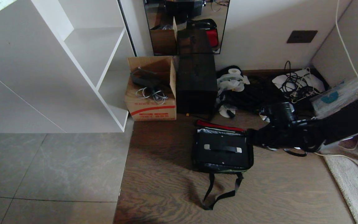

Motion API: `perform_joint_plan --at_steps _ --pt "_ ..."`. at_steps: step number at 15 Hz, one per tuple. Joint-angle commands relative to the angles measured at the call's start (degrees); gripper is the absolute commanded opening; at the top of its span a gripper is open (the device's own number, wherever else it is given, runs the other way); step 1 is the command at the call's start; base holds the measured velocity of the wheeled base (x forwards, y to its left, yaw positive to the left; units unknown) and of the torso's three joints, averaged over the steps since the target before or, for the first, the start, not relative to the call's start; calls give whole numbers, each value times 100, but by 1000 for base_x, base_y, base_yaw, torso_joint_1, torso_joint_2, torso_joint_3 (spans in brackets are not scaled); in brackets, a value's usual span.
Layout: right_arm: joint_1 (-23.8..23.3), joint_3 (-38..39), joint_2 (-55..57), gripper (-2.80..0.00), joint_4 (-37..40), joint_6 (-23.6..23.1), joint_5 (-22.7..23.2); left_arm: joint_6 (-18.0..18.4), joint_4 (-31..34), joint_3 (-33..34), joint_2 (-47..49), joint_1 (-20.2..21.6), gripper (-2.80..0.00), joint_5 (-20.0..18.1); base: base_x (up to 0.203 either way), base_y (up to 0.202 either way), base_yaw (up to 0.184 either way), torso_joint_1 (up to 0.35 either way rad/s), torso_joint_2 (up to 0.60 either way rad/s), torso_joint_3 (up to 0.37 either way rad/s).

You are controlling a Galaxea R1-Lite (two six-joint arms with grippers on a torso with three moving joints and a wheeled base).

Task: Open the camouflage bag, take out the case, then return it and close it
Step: Grip the handle

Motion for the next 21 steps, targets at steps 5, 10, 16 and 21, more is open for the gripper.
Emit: perform_joint_plan --at_steps 5,10,16,21 --pt "321 -1278 1725 0 280 -1701 -785 -6 -3 62 0 1 -280 5 0 0 0 0 0 0" --pt "340 -1595 2221 0 -666 -4040 -2826 -3 -3 62 0 1 -280 5 0 0 0 0 0 0" --pt "676 -1611 2730 0 -2754 -7314 -3220 -6 -3 62 0 1 -280 5 0 0 0 0 0 0" --pt "908 -1881 3318 0 -3609 -8845 -2993 -6 -3 62 0 1 -280 5 0 0 0 0 0 0"
